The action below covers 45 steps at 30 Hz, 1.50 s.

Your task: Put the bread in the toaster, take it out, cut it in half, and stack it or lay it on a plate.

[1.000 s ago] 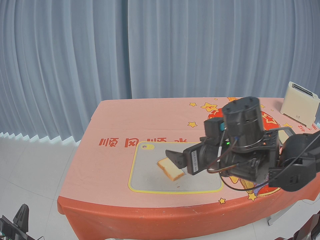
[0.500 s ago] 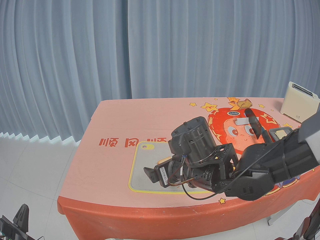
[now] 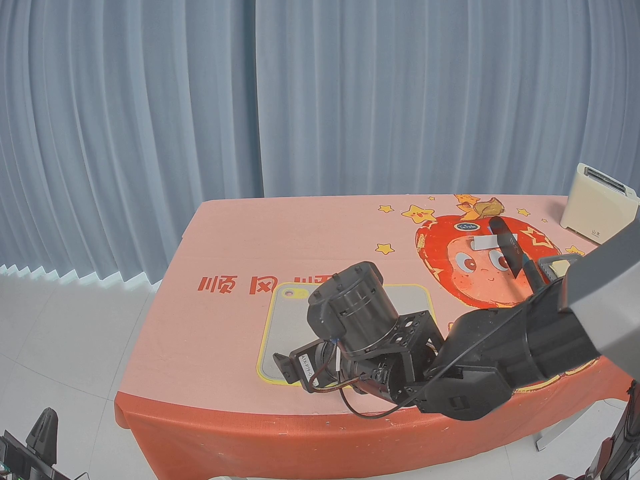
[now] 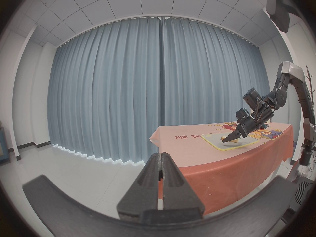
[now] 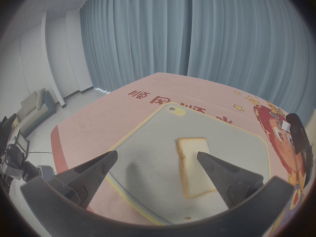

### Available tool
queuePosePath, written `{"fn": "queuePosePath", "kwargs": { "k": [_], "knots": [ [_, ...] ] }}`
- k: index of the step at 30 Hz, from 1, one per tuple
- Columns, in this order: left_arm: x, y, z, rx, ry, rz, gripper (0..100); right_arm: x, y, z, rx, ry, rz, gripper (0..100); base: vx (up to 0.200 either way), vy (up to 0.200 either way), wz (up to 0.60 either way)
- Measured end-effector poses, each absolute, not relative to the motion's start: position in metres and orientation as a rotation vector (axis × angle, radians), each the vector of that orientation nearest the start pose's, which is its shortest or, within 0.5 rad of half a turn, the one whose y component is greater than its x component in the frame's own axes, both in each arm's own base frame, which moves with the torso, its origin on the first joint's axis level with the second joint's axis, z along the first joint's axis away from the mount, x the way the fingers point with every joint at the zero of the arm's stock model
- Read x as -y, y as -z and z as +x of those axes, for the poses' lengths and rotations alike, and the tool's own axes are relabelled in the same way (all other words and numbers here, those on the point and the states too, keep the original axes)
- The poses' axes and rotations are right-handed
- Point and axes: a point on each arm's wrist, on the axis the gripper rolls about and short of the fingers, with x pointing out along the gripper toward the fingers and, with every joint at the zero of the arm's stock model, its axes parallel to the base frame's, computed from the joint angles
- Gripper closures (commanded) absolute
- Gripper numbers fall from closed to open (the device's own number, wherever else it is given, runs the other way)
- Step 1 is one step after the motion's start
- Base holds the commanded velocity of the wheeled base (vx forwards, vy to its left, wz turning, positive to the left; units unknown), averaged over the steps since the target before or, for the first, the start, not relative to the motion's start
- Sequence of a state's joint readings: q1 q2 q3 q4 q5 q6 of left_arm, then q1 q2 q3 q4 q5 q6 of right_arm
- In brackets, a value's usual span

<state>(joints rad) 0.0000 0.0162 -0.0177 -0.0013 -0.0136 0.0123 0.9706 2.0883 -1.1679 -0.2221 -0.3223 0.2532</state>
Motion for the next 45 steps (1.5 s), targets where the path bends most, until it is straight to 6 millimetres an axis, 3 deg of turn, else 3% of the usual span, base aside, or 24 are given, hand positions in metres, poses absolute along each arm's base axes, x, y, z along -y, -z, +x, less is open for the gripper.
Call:
{"fn": "queuePosePath", "kwargs": {
  "k": [19, 20, 34, 45],
  "knots": [
    [0.0, -0.081, -0.023, 0.002, 0.014, 0.014, 100, -0.322, -0.09, 0.228, -0.657, -0.527, -0.212, 0, 0.0, 0.0, 0.0],
    [0.0, -0.081, -0.023, 0.002, 0.014, 0.014, 100, -0.322, -0.089, 0.228, -0.657, -0.526, -0.213, 100, 0.0, 0.0, 0.0],
    [0.0, -0.081, -0.023, 0.002, 0.014, 0.015, 100, -0.318, -0.086, 0.223, -0.704, -0.499, -0.262, 100, 0.0, 0.0, 0.0],
    [0.0, -0.081, -0.023, 0.002, 0.014, 0.014, 100, -0.304, -0.13, 0.219, -0.627, -0.504, -0.195, 100, 0.0, 0.0, 0.0]
  ]
}}
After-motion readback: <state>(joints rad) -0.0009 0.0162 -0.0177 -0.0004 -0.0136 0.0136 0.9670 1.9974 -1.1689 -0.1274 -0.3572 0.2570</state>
